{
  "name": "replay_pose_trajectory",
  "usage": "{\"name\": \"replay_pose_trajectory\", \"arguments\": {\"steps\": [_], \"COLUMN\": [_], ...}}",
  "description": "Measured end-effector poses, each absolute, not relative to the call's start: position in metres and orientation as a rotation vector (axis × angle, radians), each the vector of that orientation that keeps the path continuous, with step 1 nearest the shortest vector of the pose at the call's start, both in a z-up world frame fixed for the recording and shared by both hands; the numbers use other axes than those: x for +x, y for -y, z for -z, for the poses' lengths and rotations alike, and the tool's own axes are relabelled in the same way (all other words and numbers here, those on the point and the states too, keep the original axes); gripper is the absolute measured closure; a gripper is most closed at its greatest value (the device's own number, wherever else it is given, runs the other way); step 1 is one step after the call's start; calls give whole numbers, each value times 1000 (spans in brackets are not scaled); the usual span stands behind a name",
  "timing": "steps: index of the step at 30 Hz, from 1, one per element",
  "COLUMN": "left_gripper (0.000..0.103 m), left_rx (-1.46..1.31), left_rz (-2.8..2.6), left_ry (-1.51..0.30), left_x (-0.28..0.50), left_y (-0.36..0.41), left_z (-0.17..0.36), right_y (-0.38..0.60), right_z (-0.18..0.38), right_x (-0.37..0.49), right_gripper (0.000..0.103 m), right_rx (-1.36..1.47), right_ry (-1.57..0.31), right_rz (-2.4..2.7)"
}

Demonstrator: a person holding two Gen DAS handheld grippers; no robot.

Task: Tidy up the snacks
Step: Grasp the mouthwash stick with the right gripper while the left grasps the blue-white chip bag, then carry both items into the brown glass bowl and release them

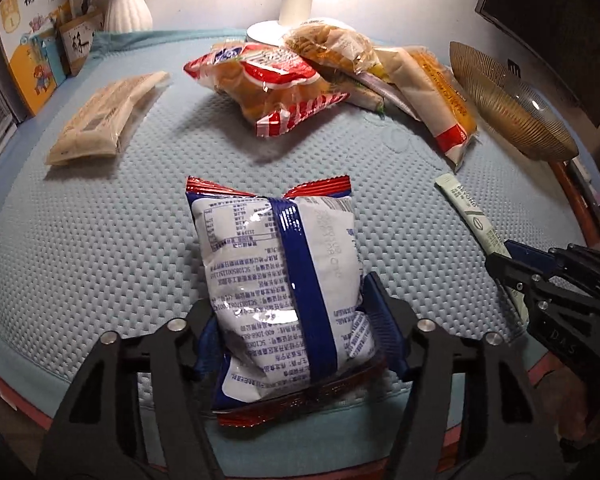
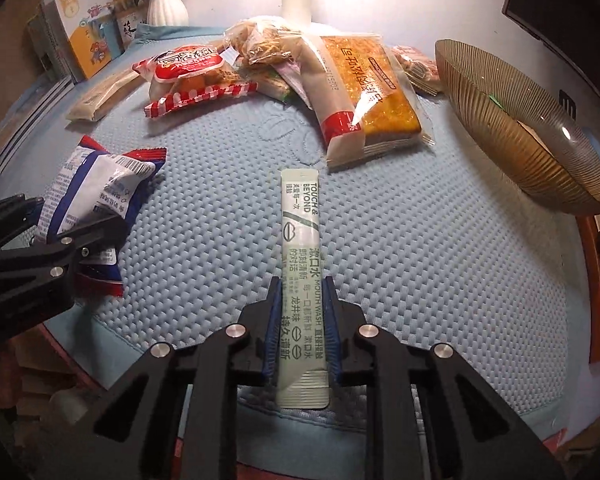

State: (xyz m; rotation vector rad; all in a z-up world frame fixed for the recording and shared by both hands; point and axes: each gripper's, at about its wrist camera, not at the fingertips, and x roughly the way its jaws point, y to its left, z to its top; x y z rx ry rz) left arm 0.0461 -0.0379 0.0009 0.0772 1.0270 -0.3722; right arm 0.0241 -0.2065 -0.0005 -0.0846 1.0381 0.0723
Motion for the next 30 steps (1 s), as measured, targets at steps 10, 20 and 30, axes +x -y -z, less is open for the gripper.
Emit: {"name": "replay_pose_trajectory", "arguments": {"steps": [10,20,30], "left_gripper": [55,56,56], "left_rx": [82,89,107], "left_rz": [438,559,779], "left_ry": [-956,-819,-719], "left_x": [34,45,106], "left_y": [45,93,226], "left_z": [-25,-82,-139], "right_y": [242,322,455], "right_z": [-40,-107,-136], "right_x": [16,10,70], "right_gripper": [84,84,84], "right_rx": [203,294,381], "right_ry": [-967,-775,-687], "right_rz": [-274,-169,152]}}
